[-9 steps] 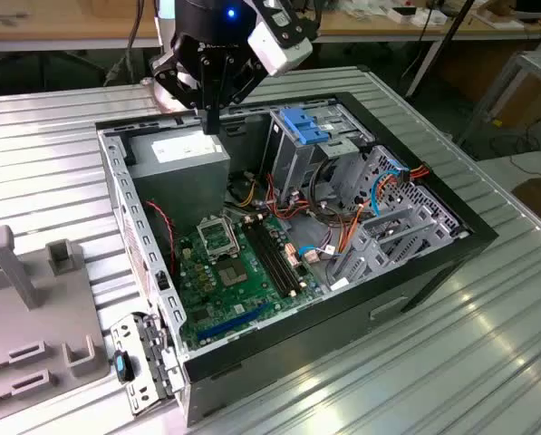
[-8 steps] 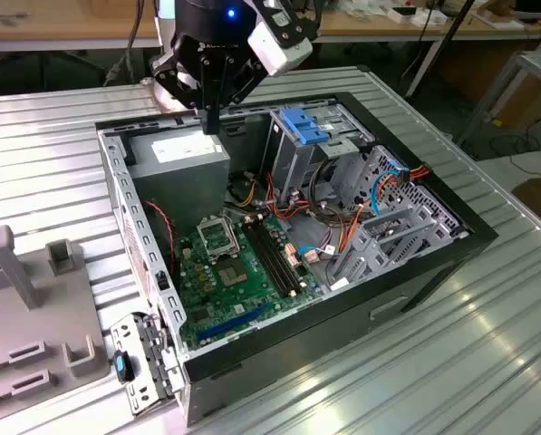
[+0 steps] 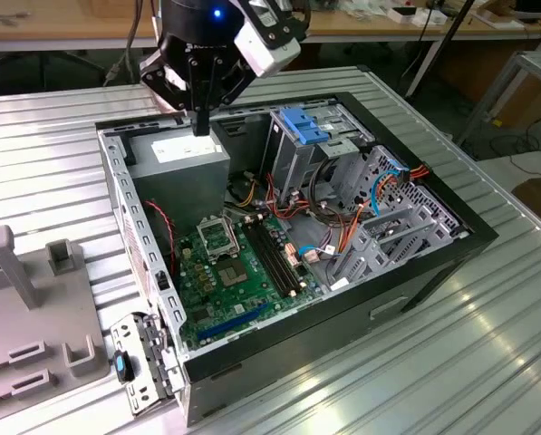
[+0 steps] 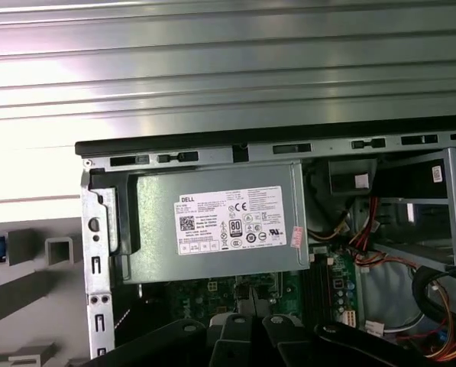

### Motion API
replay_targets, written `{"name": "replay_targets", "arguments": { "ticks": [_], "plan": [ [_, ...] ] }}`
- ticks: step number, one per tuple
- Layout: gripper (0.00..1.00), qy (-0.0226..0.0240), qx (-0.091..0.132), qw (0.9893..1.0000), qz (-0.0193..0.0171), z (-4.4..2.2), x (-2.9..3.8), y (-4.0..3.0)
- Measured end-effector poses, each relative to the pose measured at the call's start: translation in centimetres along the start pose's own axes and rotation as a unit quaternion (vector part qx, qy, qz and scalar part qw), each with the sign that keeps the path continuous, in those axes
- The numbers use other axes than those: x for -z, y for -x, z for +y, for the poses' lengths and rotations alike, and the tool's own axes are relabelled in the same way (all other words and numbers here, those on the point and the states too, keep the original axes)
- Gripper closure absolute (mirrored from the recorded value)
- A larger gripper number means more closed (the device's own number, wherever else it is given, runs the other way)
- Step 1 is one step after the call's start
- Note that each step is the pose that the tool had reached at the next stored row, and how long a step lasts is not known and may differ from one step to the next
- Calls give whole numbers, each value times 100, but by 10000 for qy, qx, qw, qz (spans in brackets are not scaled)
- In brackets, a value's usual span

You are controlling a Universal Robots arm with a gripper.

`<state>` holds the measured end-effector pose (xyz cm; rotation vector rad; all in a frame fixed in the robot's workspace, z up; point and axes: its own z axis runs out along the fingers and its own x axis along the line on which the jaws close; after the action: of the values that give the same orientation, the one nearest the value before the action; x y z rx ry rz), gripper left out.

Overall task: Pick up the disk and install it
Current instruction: 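Reach for the disk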

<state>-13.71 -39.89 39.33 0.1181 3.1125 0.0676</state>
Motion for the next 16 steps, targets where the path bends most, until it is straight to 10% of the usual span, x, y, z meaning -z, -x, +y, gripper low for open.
{"name": "replay_targets", "arguments": {
  "ticks": [16],
  "plan": [
    [89,0,0,10000,0,-20,7,-265]
  ]
}}
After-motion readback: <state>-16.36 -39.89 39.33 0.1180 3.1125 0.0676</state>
